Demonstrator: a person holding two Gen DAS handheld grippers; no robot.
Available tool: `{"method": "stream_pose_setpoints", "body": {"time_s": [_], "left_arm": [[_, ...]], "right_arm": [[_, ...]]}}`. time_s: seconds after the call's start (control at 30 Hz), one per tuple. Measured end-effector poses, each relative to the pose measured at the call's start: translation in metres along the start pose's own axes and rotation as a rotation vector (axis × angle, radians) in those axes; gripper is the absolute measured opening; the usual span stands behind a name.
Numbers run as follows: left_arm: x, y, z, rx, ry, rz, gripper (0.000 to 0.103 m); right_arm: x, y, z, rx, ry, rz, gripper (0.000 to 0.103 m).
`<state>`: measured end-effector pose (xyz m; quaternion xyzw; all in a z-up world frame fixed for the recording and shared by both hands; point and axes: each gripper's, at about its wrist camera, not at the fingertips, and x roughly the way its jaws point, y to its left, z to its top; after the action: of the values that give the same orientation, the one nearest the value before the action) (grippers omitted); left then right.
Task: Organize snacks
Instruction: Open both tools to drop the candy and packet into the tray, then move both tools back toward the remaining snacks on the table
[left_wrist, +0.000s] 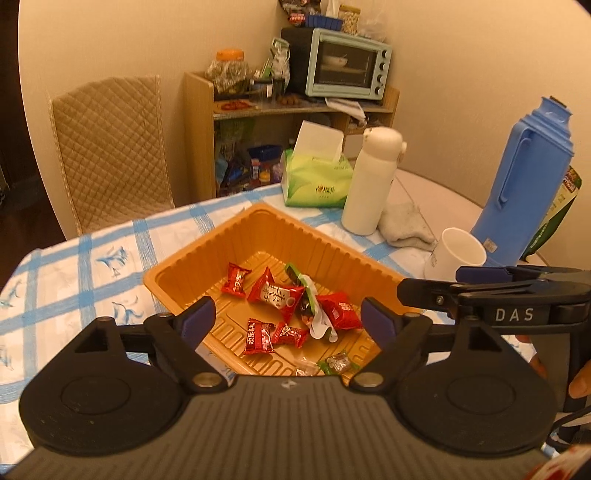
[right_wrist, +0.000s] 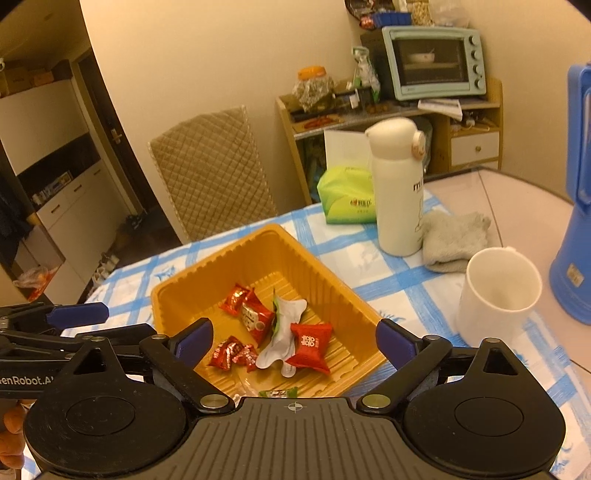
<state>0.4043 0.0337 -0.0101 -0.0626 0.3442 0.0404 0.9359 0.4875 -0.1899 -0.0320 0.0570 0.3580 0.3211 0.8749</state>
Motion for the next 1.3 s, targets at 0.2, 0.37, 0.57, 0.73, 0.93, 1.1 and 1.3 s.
{"method": "stream_pose_setpoints", "body": {"time_s": [0.2, 0.37, 0.57, 0.73, 0.93, 1.1, 1.3], "left_arm": [[-0.034, 0.0, -0.005, -0.013, -0.024, 0.013, 0.089], [-0.066, 0.002, -0.015, -0.031, -0.052, 0.025, 0.091], [-0.104, 0.011, -0.037, -0.069, -0.08, 0.043, 0.091], [-0.13, 0.019, -0.059, -0.112, -0.086, 0.065, 0.091], [-0.153, 0.021, -0.087, -0.118, -0.071, 0.076, 0.091], [-0.167, 0.021, -0.11, -0.13, -0.043, 0.076, 0.091], [-0.174, 0.023, -0.135, -0.142, -0.002, 0.085, 0.091]], "right_arm": [[-0.03, 0.012, -0.004, -0.02, -0.034, 0.016, 0.095], [-0.056, 0.022, -0.014, -0.034, -0.054, 0.038, 0.096], [-0.082, 0.035, -0.032, -0.057, -0.061, 0.066, 0.096], [-0.098, 0.044, -0.048, -0.063, -0.053, 0.081, 0.096], [-0.111, 0.055, -0.07, -0.081, -0.026, 0.103, 0.096], [-0.116, 0.063, -0.087, -0.094, 0.007, 0.125, 0.096], [-0.117, 0.073, -0.105, -0.128, 0.04, 0.141, 0.096]]}}
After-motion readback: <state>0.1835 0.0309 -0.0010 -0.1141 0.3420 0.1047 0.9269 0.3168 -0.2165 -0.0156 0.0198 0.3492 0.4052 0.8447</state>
